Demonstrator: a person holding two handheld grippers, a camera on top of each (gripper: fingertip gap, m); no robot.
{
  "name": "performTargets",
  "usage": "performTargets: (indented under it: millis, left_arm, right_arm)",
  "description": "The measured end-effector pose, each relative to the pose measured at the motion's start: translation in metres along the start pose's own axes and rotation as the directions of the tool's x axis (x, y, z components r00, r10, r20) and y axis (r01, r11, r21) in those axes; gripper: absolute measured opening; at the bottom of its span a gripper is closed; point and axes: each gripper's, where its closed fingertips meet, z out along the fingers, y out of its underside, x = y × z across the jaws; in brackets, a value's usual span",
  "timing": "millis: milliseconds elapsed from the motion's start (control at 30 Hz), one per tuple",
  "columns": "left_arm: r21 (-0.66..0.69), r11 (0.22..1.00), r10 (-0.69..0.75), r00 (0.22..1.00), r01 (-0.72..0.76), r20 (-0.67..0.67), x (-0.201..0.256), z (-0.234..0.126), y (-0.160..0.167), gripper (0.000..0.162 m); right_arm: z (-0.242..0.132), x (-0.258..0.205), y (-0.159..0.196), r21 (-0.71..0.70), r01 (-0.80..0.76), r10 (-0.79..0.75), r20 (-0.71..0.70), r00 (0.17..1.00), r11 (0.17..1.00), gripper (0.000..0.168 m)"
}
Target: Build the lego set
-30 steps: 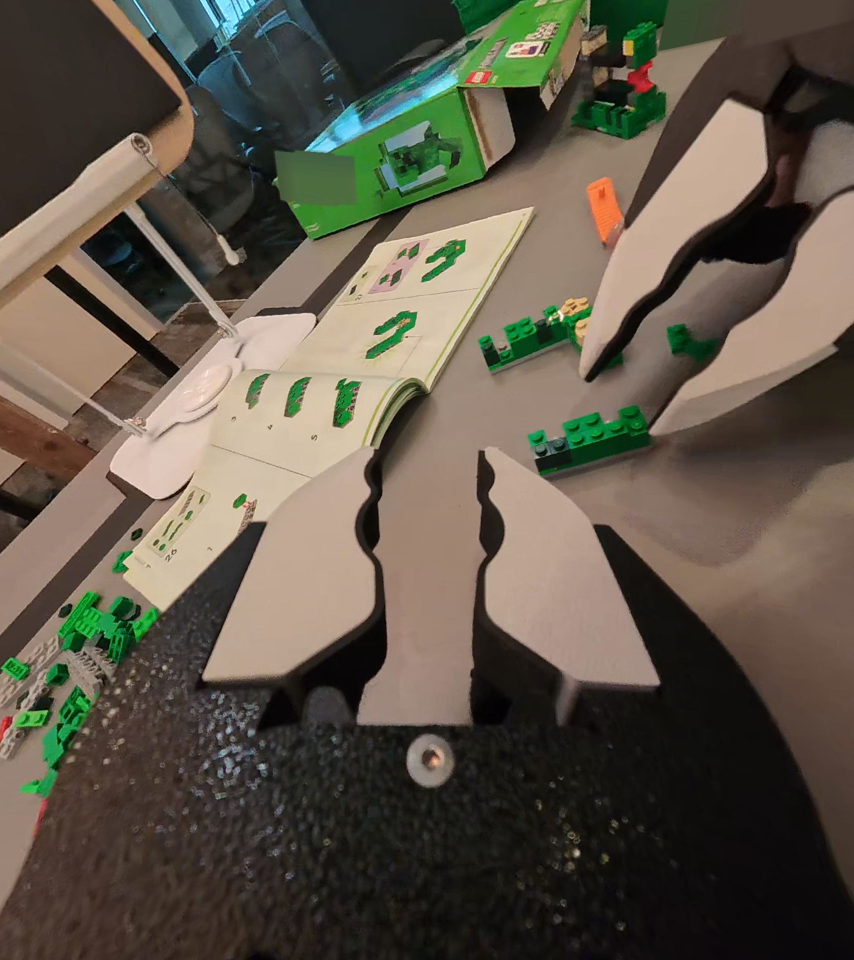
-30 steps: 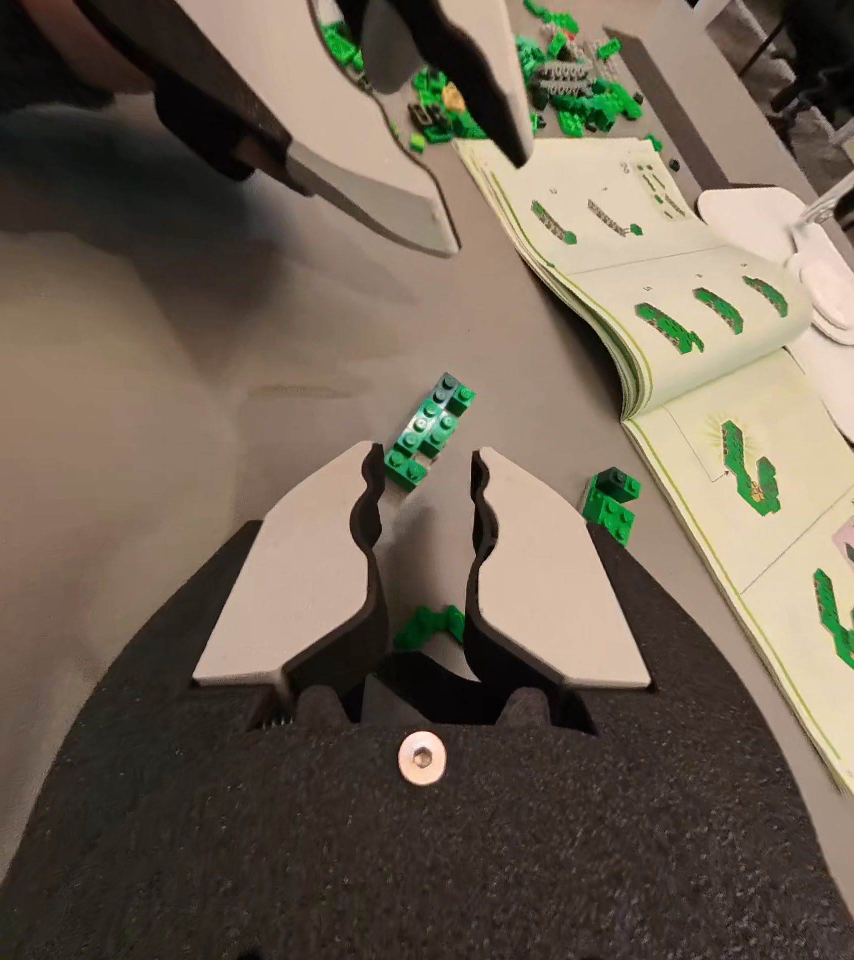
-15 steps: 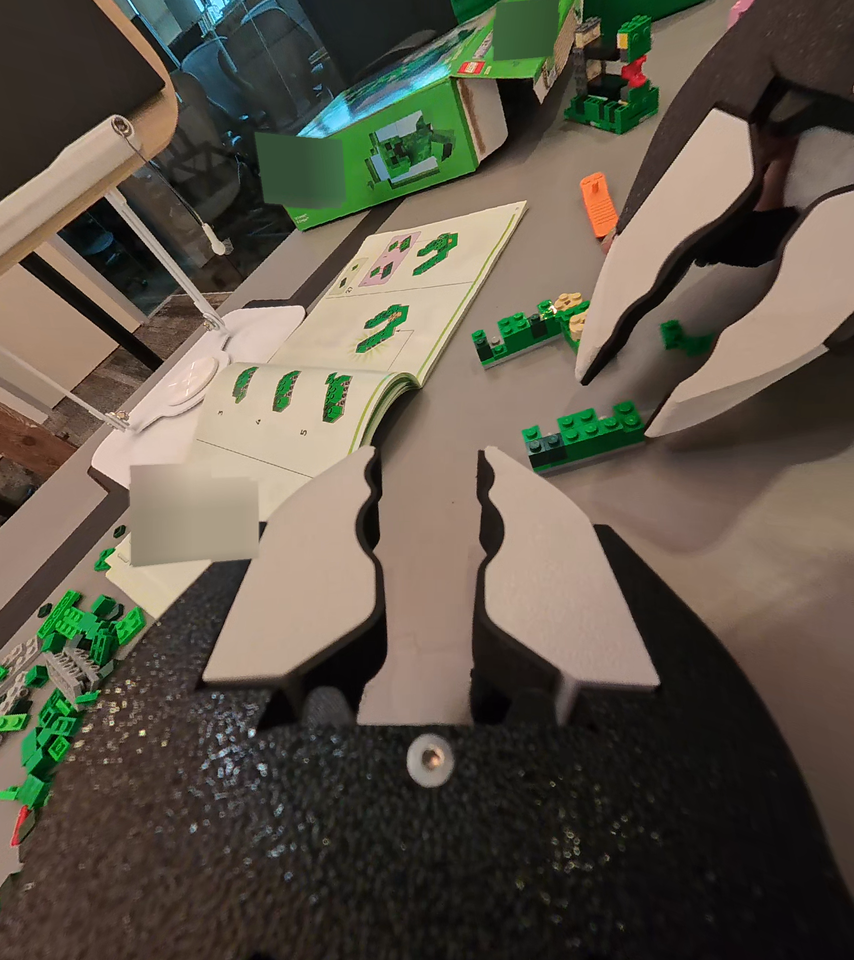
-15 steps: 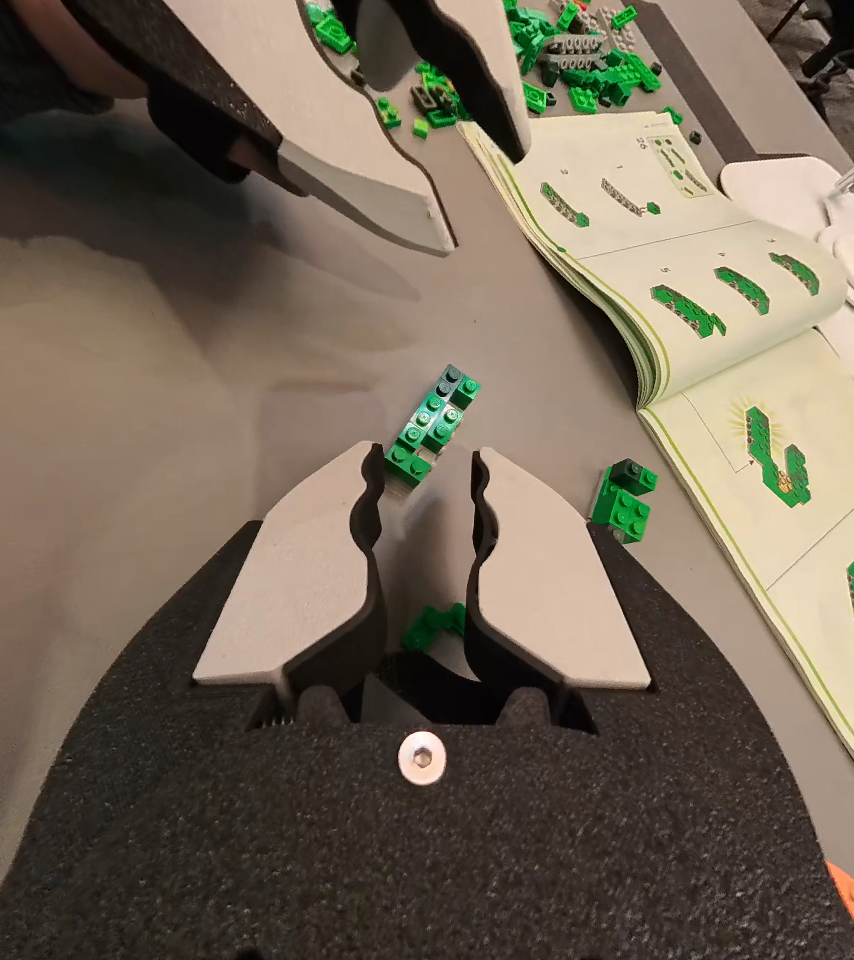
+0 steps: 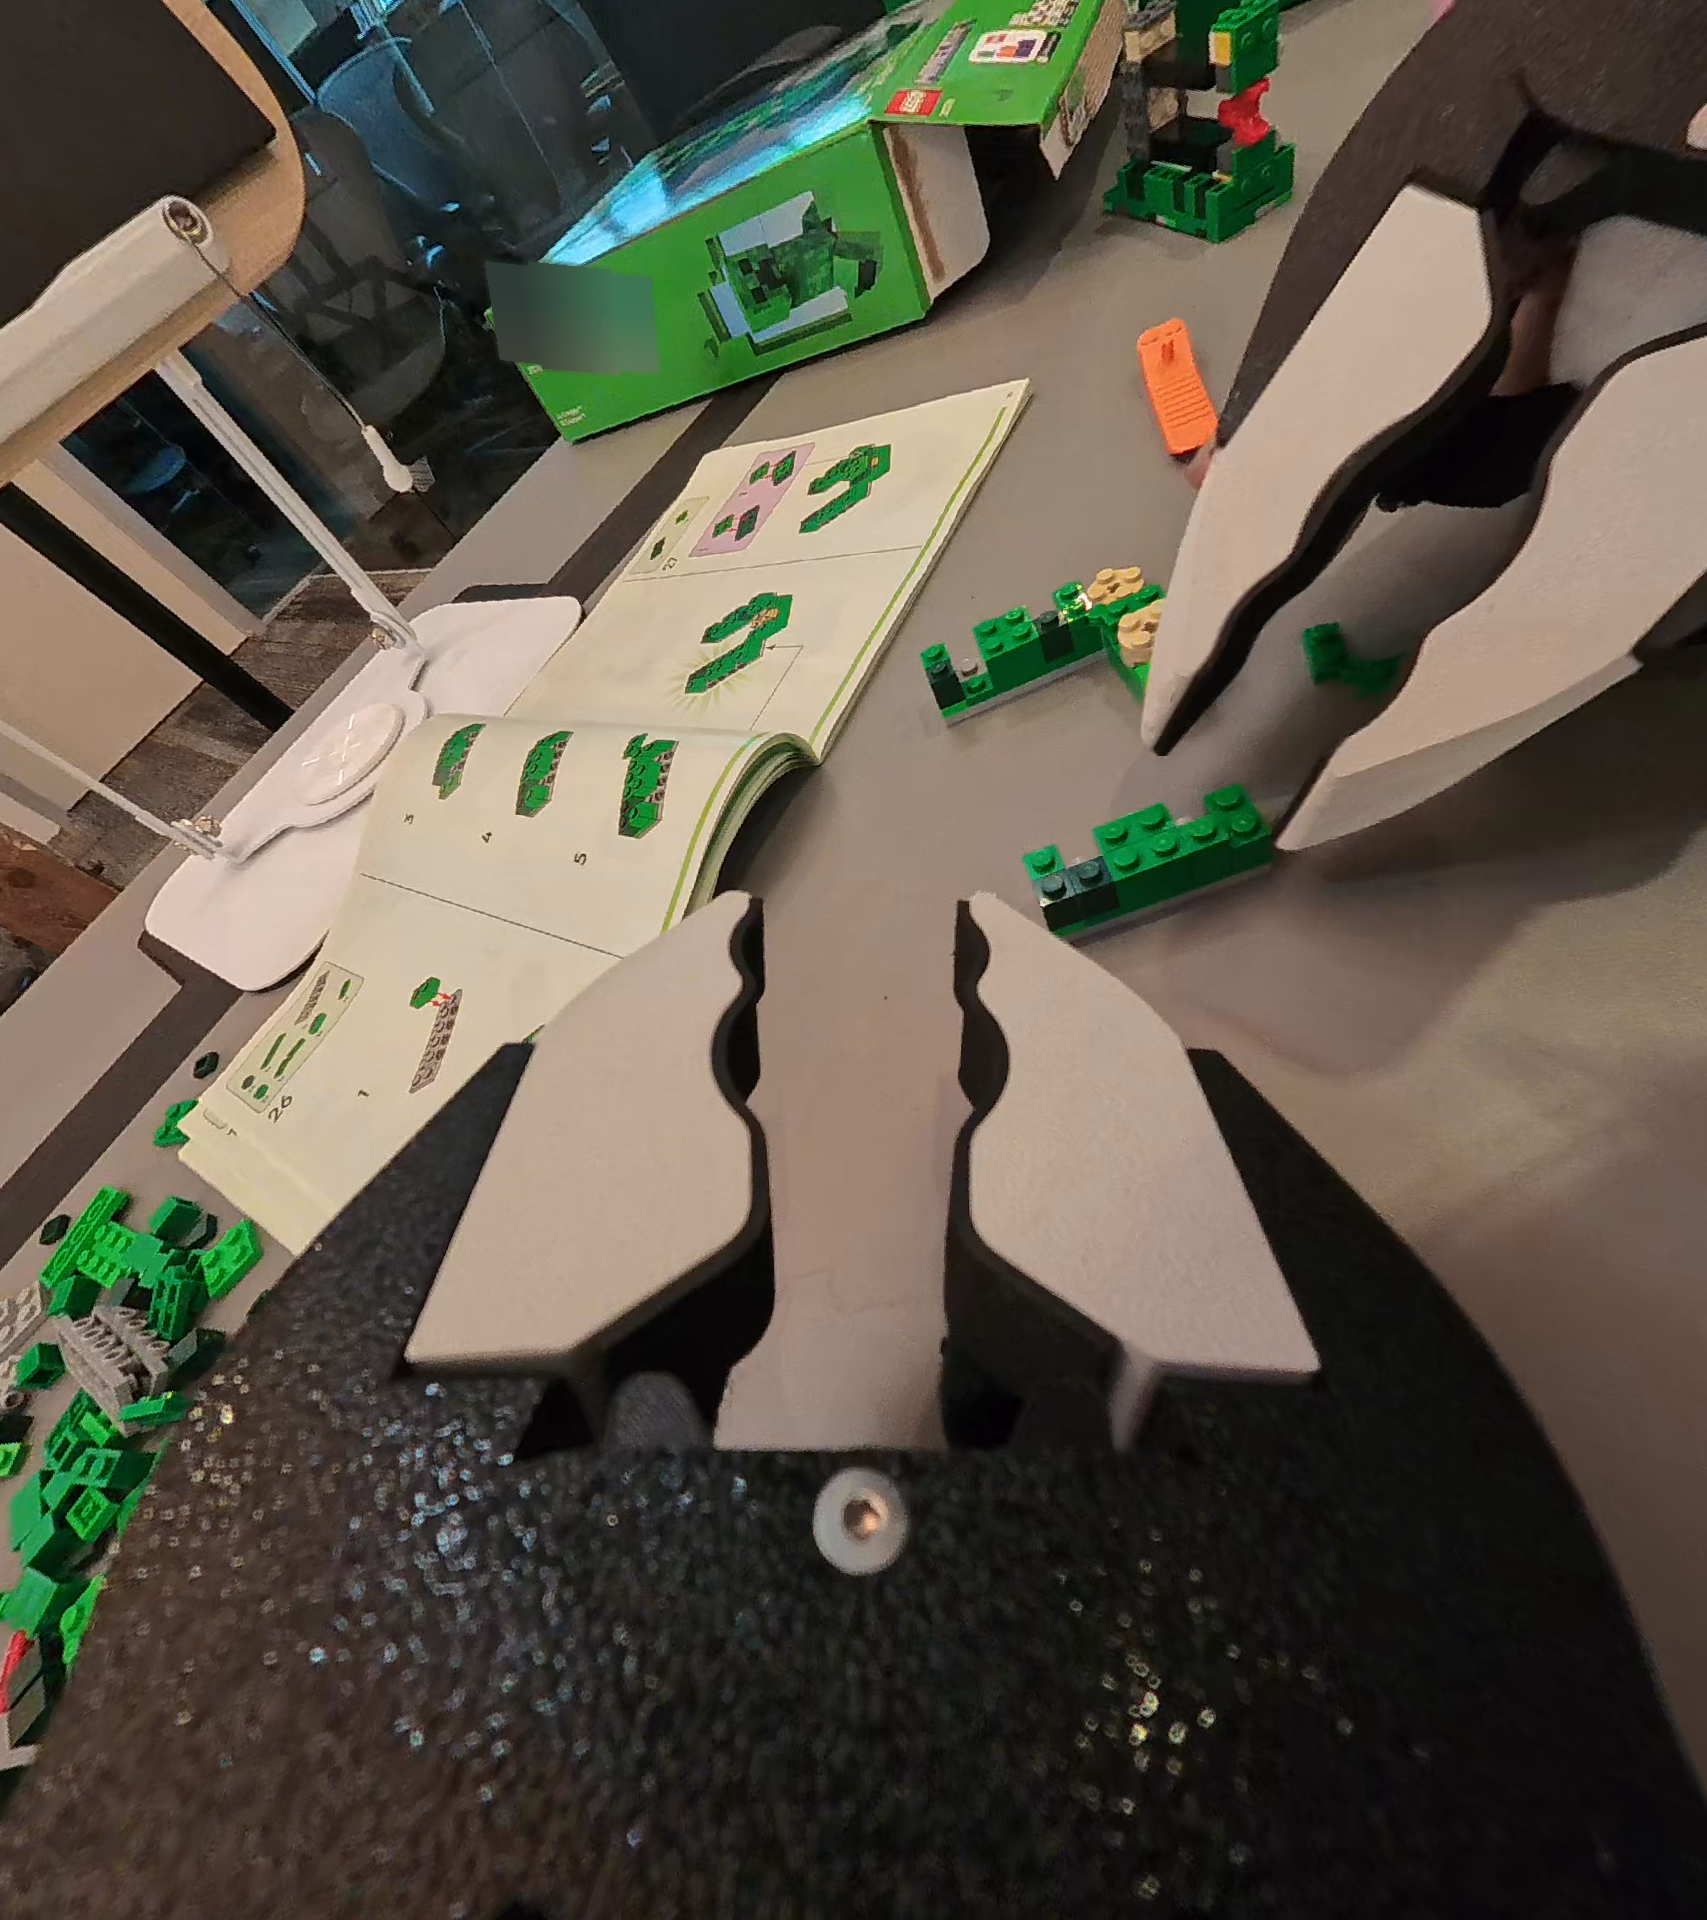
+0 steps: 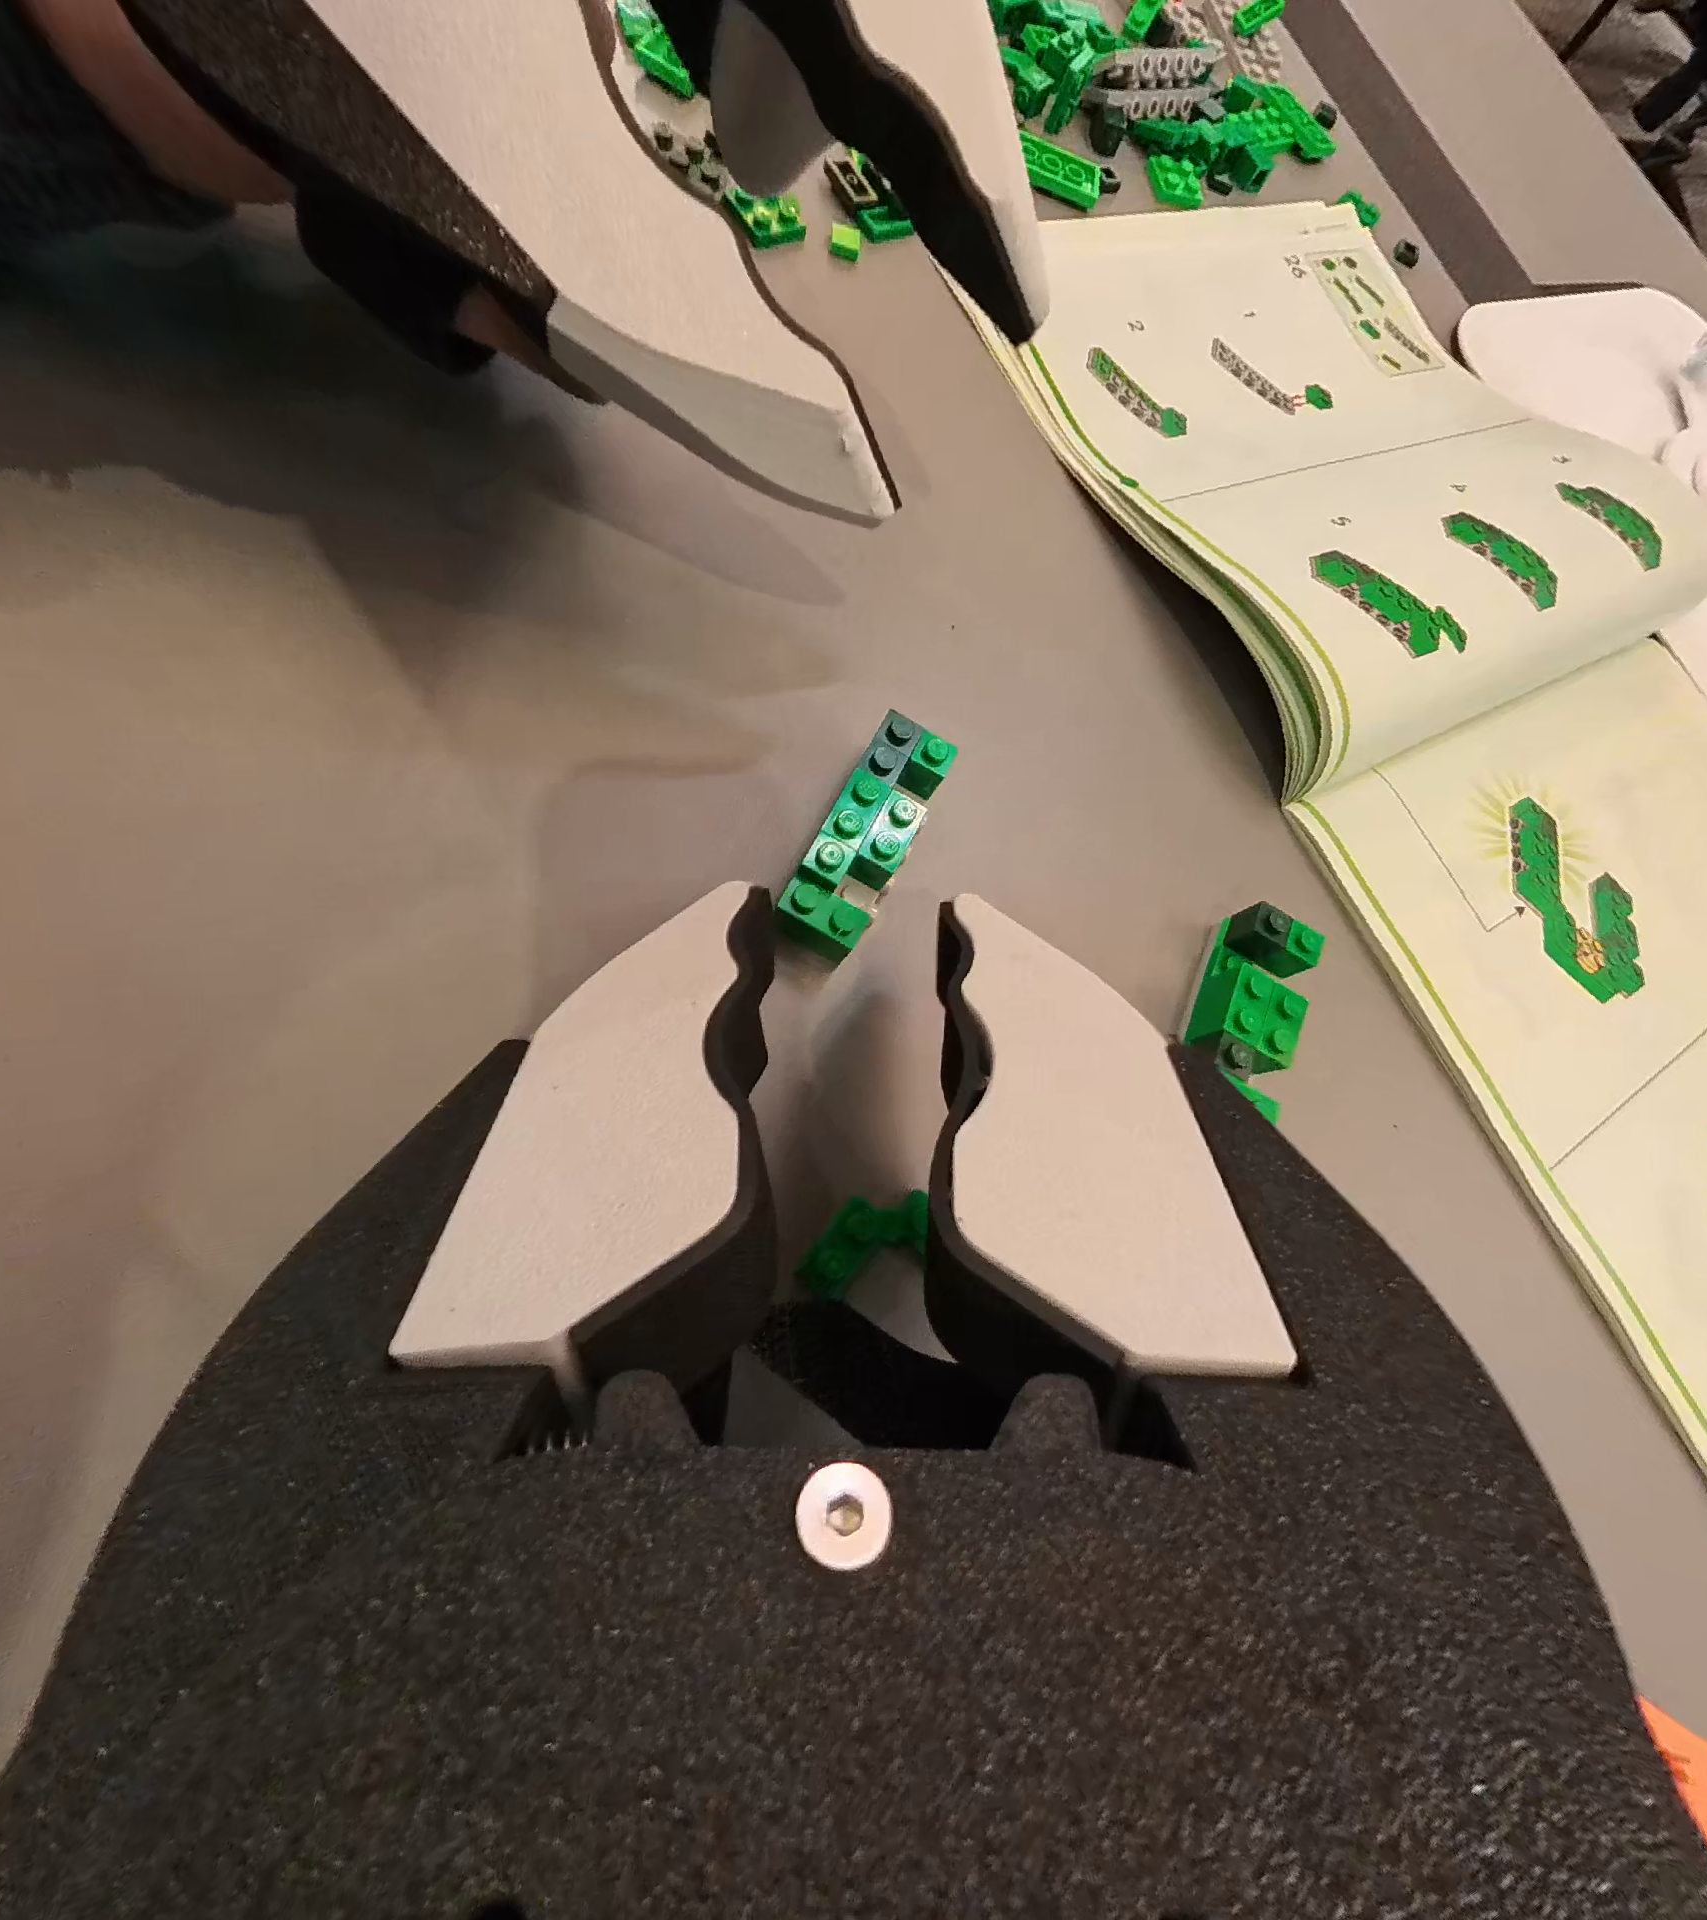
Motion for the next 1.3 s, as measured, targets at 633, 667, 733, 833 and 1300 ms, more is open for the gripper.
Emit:
performTargets:
  millis: [633, 667, 733, 833, 1300]
  left_arm:
    - [0.012, 1.0, -0.004, 0.996, 0.005, -0.084, 0.013, 0.0, -0.003, 0.035]
    - [0.011, 1.0, -0.001, 0.995, 0.002, -0.104, 0.016, 0.001, -0.003, 0.035]
    - [0.016, 1.0, 0.002, 0.985, 0.0, -0.172, 0.027, 0.001, -0.004, 0.037]
    - [0.012, 0.999, -0.032, 0.957, 0.037, -0.289, 0.044, 0.002, -0.006, 0.042]
    - [-0.15, 0.988, 0.006, 0.988, -0.03, -0.157, 0.029, 0.012, 0.019, 0.041]
  right_arm:
    - [-0.017, -0.021, -0.021, 0.151, -0.057, 0.035, 0.148, 0.988, 0.987, 0.028]
    - [-0.019, -0.019, -0.021, 0.168, -0.05, 0.026, 0.137, 0.99, 0.985, 0.028]
    - [-0.023, -0.012, -0.021, 0.206, -0.035, 0.013, 0.105, 0.994, 0.978, 0.028]
    - [-0.029, 0.002, -0.016, 0.247, 0.001, -0.008, 0.028, 1.0, 0.969, 0.028]
    - [-0.041, 0.025, -0.018, 0.346, 0.089, -0.042, -0.141, 0.989, 0.934, 0.026]
